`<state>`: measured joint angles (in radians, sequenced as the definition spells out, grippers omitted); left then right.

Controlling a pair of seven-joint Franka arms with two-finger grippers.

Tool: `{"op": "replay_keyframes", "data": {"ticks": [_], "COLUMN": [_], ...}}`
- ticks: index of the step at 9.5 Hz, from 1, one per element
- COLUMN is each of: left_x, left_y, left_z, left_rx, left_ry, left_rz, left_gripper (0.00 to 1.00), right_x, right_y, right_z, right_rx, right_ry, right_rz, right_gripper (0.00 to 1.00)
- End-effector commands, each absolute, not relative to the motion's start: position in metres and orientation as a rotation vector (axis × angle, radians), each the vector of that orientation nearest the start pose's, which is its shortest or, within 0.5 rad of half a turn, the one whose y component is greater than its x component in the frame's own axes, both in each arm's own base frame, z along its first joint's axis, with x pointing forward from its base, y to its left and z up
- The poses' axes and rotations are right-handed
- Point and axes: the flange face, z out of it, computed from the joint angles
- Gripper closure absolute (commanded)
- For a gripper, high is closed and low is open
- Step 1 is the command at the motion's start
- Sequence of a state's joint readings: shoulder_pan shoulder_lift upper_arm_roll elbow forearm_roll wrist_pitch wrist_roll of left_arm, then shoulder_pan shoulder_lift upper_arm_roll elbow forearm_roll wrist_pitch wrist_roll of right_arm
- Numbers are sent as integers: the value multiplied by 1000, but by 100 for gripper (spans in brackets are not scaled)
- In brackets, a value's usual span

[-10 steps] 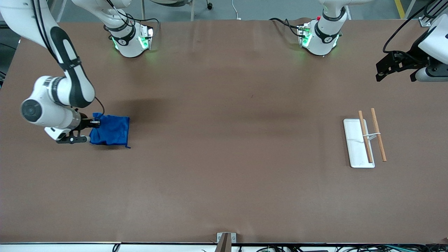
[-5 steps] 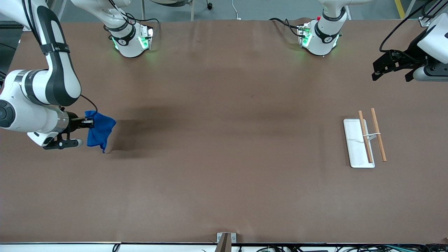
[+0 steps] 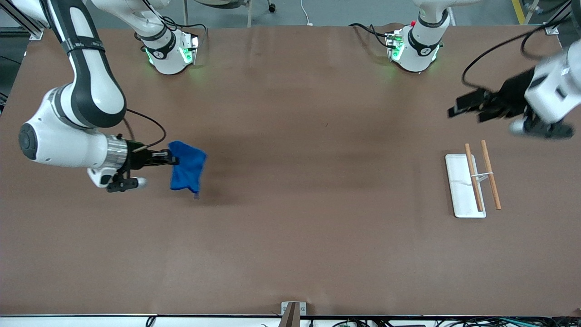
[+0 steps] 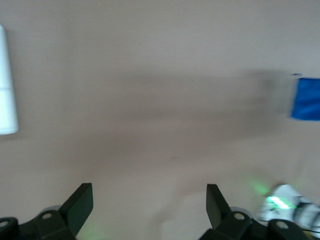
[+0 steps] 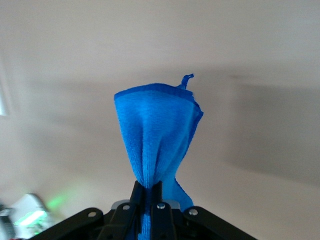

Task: Right arm passes towel to left arm to hang
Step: 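Lift the towel with the right gripper while the left gripper approaches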

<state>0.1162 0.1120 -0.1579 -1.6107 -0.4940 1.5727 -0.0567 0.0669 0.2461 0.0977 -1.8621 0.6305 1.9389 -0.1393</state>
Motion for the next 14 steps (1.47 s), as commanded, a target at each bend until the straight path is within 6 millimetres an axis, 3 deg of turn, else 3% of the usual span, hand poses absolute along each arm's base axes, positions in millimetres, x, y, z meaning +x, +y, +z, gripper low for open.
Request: {"op": "replay_keyframes", "data": {"ticks": [1, 4, 5, 6, 8, 11, 13, 14], "left_x": [615, 621, 619, 613, 603, 587, 575, 567], "left_y": [-66, -71, -86, -116, -169, -217, -258, -270], "left_z": [479, 361, 335, 313, 288, 250, 242, 244], "left_rx": [2345, 1790, 1689, 1582, 1409, 1280, 1161, 1121], "left_ry": [79, 100, 113, 123, 163, 205, 252, 283], "left_rz": [-267, -163, -138, -126, -157, -195, -198, -208], "left_gripper": [0, 0, 0, 0, 0, 0, 0, 1], "right_x": [584, 569, 559, 552, 541, 535, 527, 523], "right_y": [190, 278, 304, 323, 358, 393, 413, 421], "right_z": [402, 420, 426, 432, 457, 482, 499, 506], "right_rx": [-2386, -2183, -2123, -2074, -1956, -1805, -1719, -1700], "right_ry": [43, 122, 149, 177, 209, 245, 279, 293], "right_rz": [169, 82, 75, 67, 75, 121, 139, 129], "right_gripper": [100, 100, 100, 100, 100, 100, 100, 100]}}
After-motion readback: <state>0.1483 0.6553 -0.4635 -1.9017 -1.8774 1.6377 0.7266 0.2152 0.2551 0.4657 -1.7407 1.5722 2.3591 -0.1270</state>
